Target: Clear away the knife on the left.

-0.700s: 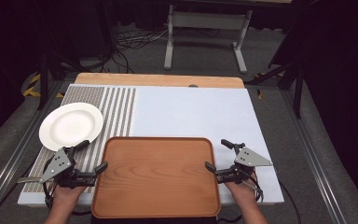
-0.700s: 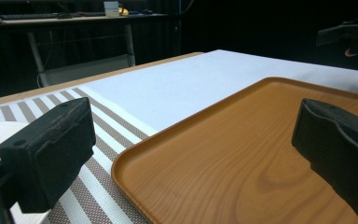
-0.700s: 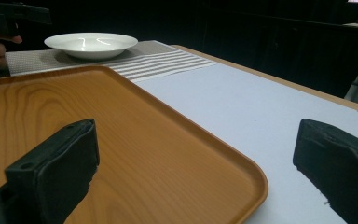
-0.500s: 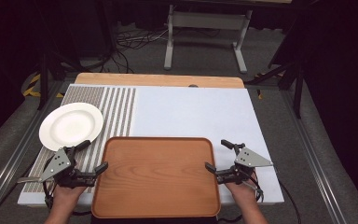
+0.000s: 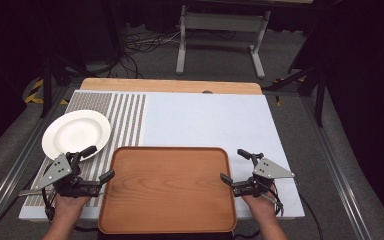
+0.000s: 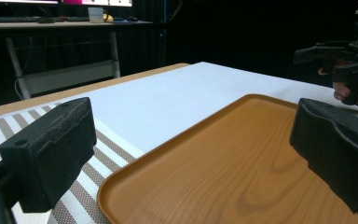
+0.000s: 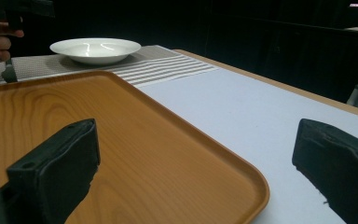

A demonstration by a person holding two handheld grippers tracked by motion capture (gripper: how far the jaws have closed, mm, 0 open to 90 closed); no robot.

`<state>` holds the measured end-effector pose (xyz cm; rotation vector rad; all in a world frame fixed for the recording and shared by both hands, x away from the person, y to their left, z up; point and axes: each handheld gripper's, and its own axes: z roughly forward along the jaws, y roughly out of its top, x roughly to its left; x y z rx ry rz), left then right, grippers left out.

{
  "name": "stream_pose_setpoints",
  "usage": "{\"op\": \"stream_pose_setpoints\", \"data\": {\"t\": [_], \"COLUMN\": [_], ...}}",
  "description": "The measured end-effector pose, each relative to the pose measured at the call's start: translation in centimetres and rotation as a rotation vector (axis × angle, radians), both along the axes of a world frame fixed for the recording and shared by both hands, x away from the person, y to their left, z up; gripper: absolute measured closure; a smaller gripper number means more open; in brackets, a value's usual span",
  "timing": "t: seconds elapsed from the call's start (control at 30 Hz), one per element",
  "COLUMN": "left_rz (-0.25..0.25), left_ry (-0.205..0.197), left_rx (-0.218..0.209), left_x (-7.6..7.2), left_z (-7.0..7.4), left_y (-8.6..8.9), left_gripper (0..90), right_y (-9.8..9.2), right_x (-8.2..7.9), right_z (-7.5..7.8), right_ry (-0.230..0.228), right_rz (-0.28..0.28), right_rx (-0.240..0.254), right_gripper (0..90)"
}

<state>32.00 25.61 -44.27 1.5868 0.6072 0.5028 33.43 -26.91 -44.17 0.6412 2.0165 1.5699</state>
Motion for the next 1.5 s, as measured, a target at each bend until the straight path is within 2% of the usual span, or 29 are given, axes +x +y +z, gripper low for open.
{"op": "stream_pose_setpoints", "data": {"t": [0.07, 0.23, 0.37, 0.5, 0.7, 1.1, 1.23, 1.5], "left_rz": [-0.016, -0.036, -0.082, -0.105, -0.13, -0.181, -0.191, -0.218], "left_ry": [0.01, 0.021, 0.033, 0.041, 0.055, 0.108, 0.115, 0.147], "left_rx": [0.027, 0.065, 0.115, 0.163, 0.238, 0.34, 0.407, 0.456], "left_x": [0.1, 0.2, 0.4, 0.5, 0.6, 1.2, 1.3, 1.7], "left_z": [0.1, 0.5, 1.3, 1.9, 2.7, 4.2, 4.7, 5.5], "left_y": [-0.1, 0.1, 0.7, 1.1, 1.5, 2.1, 2.3, 2.9], "left_gripper": [1.5, 2.6, 5.2, 5.4, 6.1, 7.6, 8.1, 8.1], "right_y": [0.0, 0.0, 0.1, 0.1, 0.0, -0.1, 0.0, 0.0], "right_x": [0.0, 0.0, 0.0, -0.1, -0.2, -0.2, -0.1, -0.1], "right_z": [0.0, 0.1, 0.0, 0.1, 0.2, 0.2, 0.1, 0.1], "right_ry": [-0.001, -0.002, 0.004, 0.001, 0.001, 0.004, 0.008, 0.009], "right_rz": [0.004, 0.012, 0.029, 0.035, 0.038, 0.047, 0.054, 0.056], "right_rx": [-0.003, -0.004, -0.007, -0.008, -0.007, -0.009, -0.01, -0.008], "right_gripper": [1.9, 2.2, 3.6, 3.7, 3.7, 4.5, 4.6, 4.6]}}
